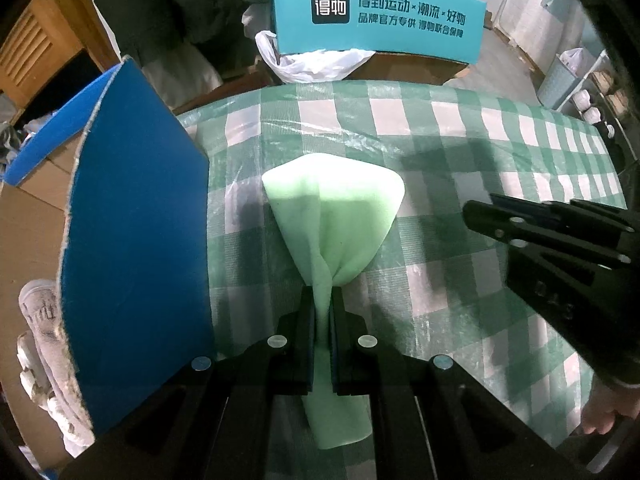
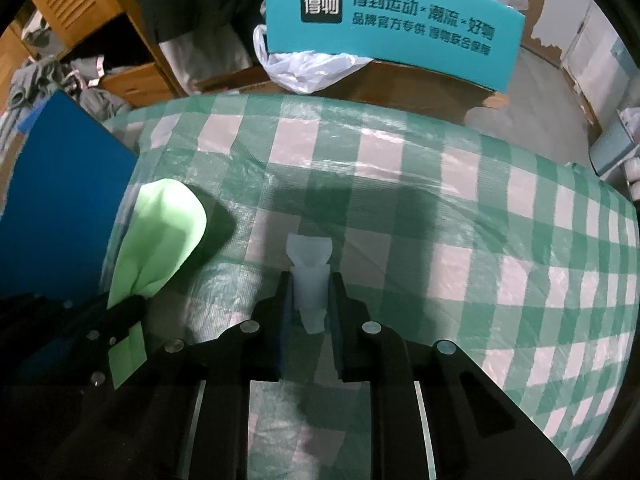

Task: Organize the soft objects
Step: 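Lift the green cloth with the left tool while the right tool grasps the small white bottle, then carry the green cloth with the left tool while the right tool carries the white bottle over the box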

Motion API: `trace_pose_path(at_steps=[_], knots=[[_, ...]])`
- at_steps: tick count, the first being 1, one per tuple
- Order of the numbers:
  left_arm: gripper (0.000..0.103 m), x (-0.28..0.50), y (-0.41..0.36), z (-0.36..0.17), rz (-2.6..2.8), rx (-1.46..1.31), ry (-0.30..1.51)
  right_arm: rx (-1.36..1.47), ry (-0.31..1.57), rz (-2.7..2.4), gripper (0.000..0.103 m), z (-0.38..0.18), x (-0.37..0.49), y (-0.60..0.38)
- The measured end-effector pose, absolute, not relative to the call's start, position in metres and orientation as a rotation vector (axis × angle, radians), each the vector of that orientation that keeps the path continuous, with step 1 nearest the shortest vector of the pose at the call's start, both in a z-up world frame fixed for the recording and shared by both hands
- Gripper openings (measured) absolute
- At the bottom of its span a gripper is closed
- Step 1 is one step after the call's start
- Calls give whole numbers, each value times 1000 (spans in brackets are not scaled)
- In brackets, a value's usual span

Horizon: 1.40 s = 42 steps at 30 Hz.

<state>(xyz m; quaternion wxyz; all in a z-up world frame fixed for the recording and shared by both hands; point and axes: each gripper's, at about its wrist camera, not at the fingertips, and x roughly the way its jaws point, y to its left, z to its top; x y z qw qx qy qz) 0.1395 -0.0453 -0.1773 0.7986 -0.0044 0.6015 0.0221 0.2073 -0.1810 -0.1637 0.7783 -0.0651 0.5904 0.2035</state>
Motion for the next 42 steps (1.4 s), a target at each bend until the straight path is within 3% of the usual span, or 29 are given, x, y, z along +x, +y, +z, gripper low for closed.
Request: trace_pose_path(at_steps=[42], knots=[[6,63,-59,-83,-1,46,1125,-123,1125,495,16,-42,122,-202]])
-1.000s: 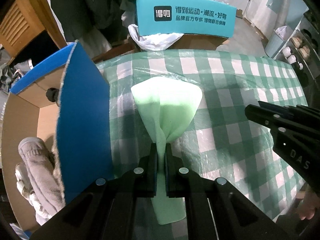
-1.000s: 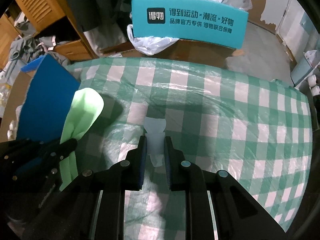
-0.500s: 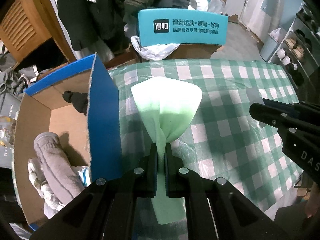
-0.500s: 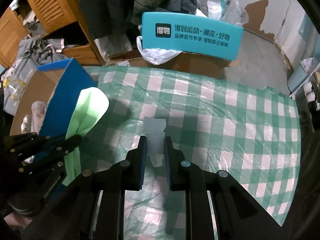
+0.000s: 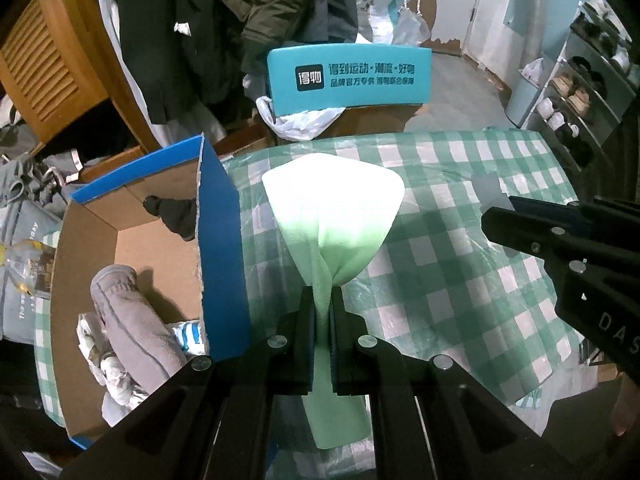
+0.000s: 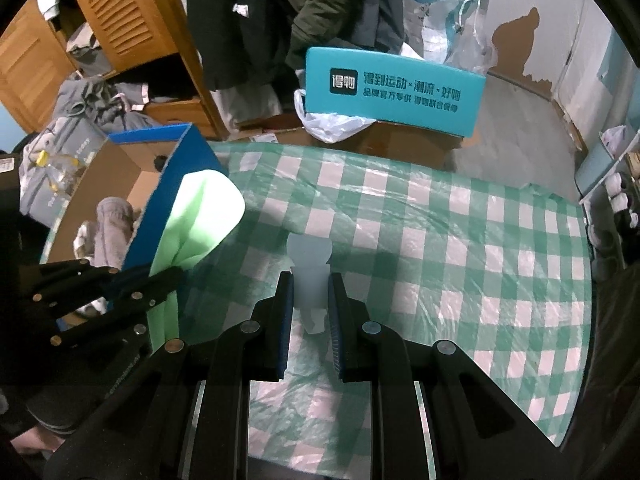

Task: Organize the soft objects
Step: 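Carry the green cloth with the left tool while the right tool carries the white bottle over the box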

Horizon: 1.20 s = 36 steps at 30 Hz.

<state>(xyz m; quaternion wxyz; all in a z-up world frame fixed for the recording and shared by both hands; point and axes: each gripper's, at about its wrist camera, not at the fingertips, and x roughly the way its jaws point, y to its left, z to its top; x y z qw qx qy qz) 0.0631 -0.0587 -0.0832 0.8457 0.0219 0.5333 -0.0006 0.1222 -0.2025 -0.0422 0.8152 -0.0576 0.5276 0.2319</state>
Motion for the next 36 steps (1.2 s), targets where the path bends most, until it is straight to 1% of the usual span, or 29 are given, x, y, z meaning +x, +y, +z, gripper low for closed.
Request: trace_pose_path(at_steps=[20,36], knots=[[6,33,-38,-52,26,48,1056,-122,1079,554,16,-13,94,-188],[6,17,21,-48,107,-25,1048,-154,1082,637,16,-11,82,-136]])
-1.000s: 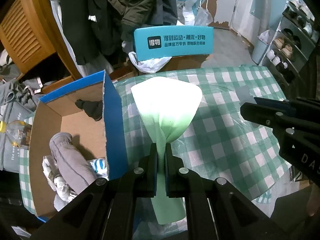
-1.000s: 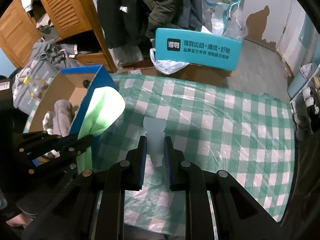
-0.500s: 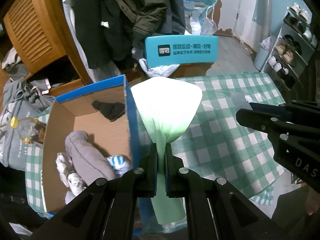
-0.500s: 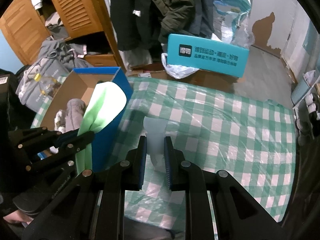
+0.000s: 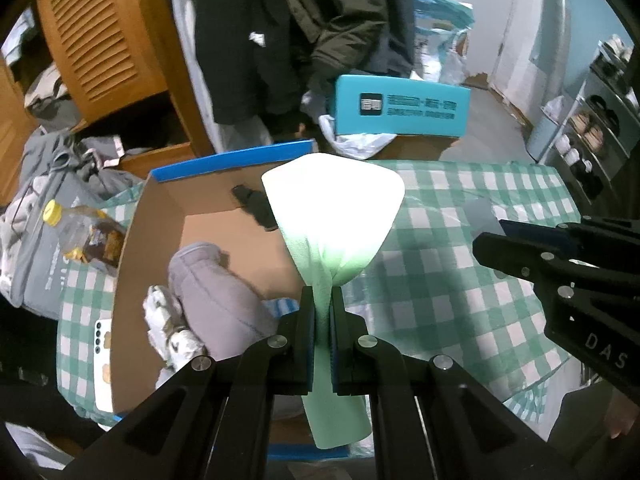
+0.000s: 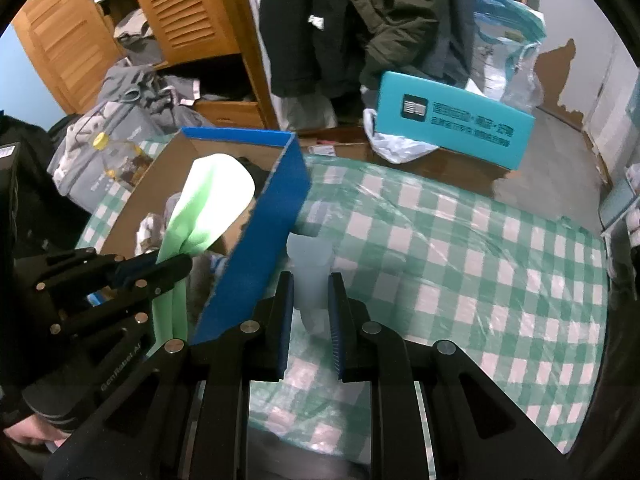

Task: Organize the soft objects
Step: 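Carry the green cloth with the left tool while the right tool carries the white bottle over the box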

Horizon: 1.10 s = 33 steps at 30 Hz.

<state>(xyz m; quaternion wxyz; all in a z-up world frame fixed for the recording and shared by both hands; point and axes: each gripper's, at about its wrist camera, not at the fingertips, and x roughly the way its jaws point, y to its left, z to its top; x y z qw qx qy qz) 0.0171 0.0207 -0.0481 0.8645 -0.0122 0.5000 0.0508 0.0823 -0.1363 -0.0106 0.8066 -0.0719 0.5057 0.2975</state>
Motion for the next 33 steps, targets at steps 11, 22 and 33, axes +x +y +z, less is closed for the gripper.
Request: trace_pose_path(at_steps=[11,22,33], knots=[[6,9,61,-54,166,-66,1052,-199,1082,688,16,-12,77,-90],[6,6,96,-62,210,-114,1062,-221,1100,744,16,-19,76,-51],[7,11,122,-78,240,-177,1095,-228,1134,785,16,-30,79,-18]])
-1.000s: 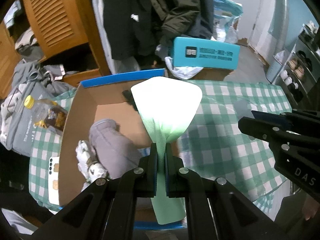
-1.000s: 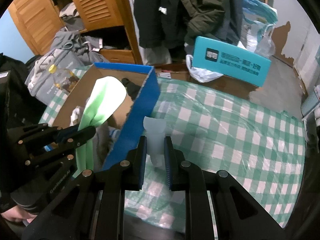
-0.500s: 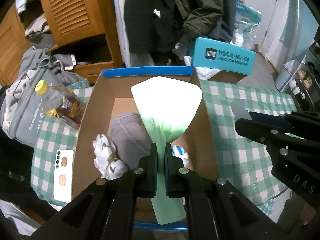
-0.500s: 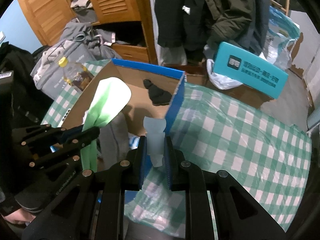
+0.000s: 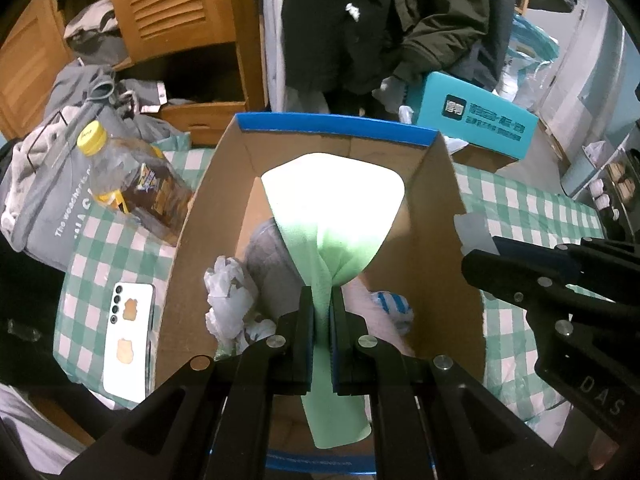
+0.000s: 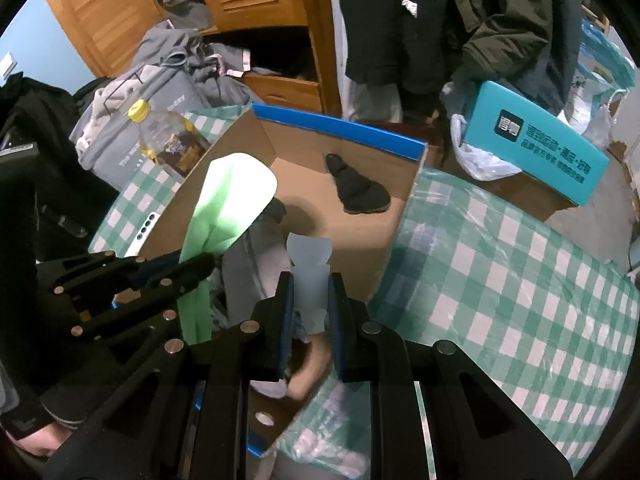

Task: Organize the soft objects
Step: 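Open the left tool to drop the green cloth while the right tool drops the bottle into the box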

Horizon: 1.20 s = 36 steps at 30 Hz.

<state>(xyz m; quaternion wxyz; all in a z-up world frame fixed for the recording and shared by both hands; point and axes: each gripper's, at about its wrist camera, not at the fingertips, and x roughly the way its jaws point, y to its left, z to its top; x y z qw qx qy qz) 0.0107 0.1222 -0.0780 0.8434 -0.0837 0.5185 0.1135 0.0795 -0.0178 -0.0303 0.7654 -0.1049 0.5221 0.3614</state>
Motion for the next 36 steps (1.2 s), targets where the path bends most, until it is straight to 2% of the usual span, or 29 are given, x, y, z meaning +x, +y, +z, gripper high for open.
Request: trace_pose_path(at_steps=[4,6,9,11,13,16,18,24,26,28,33,36], knots=[[17,12,131,-84,258,-202,1114,-229,1147,791,16,-36,82,-11],[33,12,133,-84,261,-208,1112,-226,1156,791,17,-39,83,-9],[48,11,132,-80,263,-206,1095,-228,1159,785,19,-42,85,-8],[51,10,132,-78,262,-201,1093,-227,1159,781,20,-42,86,-8],[52,10,132,-77,263,-198,1093,-223,1155,780,30,-41,86,-9],[55,7,133,-73,271,-191,1093,-215,1147,783,34,-38,88,-11],[61,5,132,-69,277,-180,1085,-208,1142,779,37,-34,89,-14],[69,-1,128,-56,276,-153,1068,-184,1116,754,52,-21,89,-28],[77,-3,125,-50,271,-145,1059,-184,1102,747,54,-14,87,-33],[80,-5,121,-44,266,-134,1044,-178,1093,740,61,-7,85,-37],[89,-12,114,-27,256,-109,1017,-170,1051,712,66,12,80,-51],[89,-16,110,-20,252,-94,1009,-160,1028,696,66,23,75,-61]])
